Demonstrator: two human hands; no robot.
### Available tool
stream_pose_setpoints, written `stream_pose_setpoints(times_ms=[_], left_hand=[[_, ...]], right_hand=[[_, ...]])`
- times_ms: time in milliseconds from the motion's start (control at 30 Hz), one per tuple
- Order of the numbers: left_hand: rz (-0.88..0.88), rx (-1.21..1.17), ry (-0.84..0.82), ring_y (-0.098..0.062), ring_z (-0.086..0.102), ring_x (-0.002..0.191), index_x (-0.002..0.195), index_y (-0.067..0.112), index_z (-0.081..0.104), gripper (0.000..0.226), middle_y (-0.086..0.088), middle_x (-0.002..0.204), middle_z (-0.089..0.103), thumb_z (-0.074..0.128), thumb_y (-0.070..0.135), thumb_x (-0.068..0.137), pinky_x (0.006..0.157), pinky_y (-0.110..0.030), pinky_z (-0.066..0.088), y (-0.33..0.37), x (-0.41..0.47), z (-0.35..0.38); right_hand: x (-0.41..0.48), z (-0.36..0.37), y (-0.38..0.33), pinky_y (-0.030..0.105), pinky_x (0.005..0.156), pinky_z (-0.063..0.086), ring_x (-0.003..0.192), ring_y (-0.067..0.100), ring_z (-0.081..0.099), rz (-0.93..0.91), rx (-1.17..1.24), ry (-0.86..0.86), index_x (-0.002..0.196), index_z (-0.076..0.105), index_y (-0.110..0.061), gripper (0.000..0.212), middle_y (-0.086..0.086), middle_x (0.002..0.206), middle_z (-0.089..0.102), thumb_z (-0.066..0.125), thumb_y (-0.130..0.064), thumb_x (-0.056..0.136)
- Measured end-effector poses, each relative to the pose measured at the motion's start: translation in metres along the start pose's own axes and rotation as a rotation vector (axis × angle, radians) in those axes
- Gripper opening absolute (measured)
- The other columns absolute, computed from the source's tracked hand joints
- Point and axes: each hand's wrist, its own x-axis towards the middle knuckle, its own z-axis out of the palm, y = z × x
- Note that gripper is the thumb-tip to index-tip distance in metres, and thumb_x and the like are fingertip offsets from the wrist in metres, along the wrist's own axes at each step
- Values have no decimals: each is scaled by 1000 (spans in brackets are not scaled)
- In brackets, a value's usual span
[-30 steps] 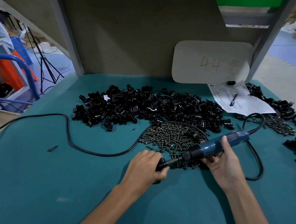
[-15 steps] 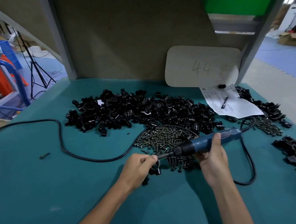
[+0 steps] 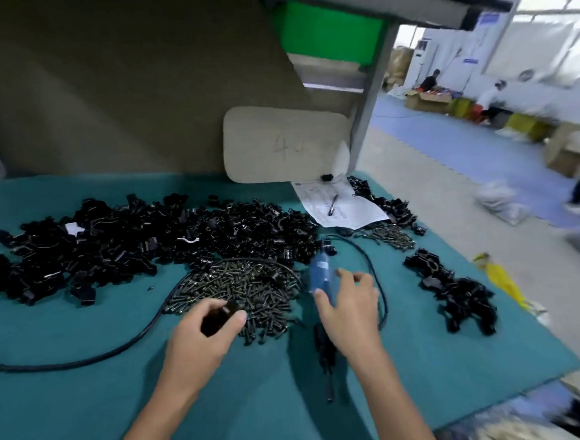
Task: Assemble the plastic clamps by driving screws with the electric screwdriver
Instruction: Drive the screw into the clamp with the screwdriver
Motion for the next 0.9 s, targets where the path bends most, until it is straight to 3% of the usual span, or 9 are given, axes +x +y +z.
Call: stream_pose_setpoints(times_ms=[67, 167, 300, 367, 433, 500, 567, 667, 900], left_hand=[[61, 16, -1, -2, 62, 79, 93, 33, 70, 17, 11, 86, 66, 82, 36, 81, 68, -22, 47, 11, 3, 11], [159, 30, -58, -3, 63, 90, 92, 36, 67, 28, 13, 95, 67, 84, 21, 75, 80, -24, 50, 30, 5, 29], [191, 11, -119, 7, 62, 97, 113, 49, 59, 58, 24, 102, 68, 84, 48, 61, 84, -18, 49, 39, 3, 38], [155, 26, -126, 8, 61, 96, 125, 54, 51, 68, 25, 103, 66, 87, 44, 68, 85, -26, 49, 34, 4, 36], [128, 15, -82, 4, 62, 91, 123, 54, 51, 56, 25, 104, 65, 82, 40, 78, 81, -33, 52, 27, 6, 32], [111, 3, -18, 3, 62, 91, 112, 49, 58, 35, 26, 103, 64, 76, 36, 86, 81, -35, 54, 22, 10, 30], [92, 8, 17, 3, 61, 90, 103, 42, 62, 19, 27, 101, 64, 71, 30, 91, 82, -37, 56, 20, 13, 32], [73, 17, 32, 3, 61, 88, 98, 40, 63, 16, 29, 97, 64, 67, 25, 92, 81, -35, 55, 16, 15, 35], [40, 97, 39, 0, 61, 78, 94, 36, 66, 11, 22, 86, 66, 65, 25, 95, 67, -30, 52, 5, 10, 21]], right_hand=[[-10, -10, -15, 36, 104, 42, 117, 20, 53, -113, 255, -95, 139, 54, -33, 48, 1, 130, 50, 57, -54, 96], [-26, -11, -36, 33, 106, 47, 113, 1, 61, -159, 563, -476, 129, 59, -46, 41, -16, 122, 65, 58, -58, 89], [-26, -9, -25, 38, 89, 58, 94, 15, 70, -78, 769, -351, 118, 69, -27, 23, -1, 104, 73, 58, -17, 101], [-17, -24, -5, 34, 77, 59, 76, 16, 67, 20, 850, -244, 104, 73, -19, 27, 1, 89, 70, 53, -2, 101], [-5, -44, 22, 32, 81, 57, 76, 15, 66, 71, 712, -113, 100, 73, -18, 33, -3, 89, 68, 48, 4, 99], [-1, -58, 45, 20, 85, 50, 90, 11, 64, -25, 360, -97, 110, 71, -25, 35, -4, 109, 64, 47, -2, 99], [-8, -53, 55, 20, 102, 43, 116, 12, 56, -178, 160, -239, 129, 63, -30, 29, -3, 136, 52, 53, -22, 103], [-26, -29, 54, 34, 119, 27, 143, 19, 30, -328, -1, -405, 150, 42, -39, 50, -3, 158, 33, 48, -54, 103], [-24, -14, 25, 30, 103, 38, 124, 16, 42, -330, 141, -238, 148, 44, -31, 49, -7, 135, 47, 47, -52, 104]])
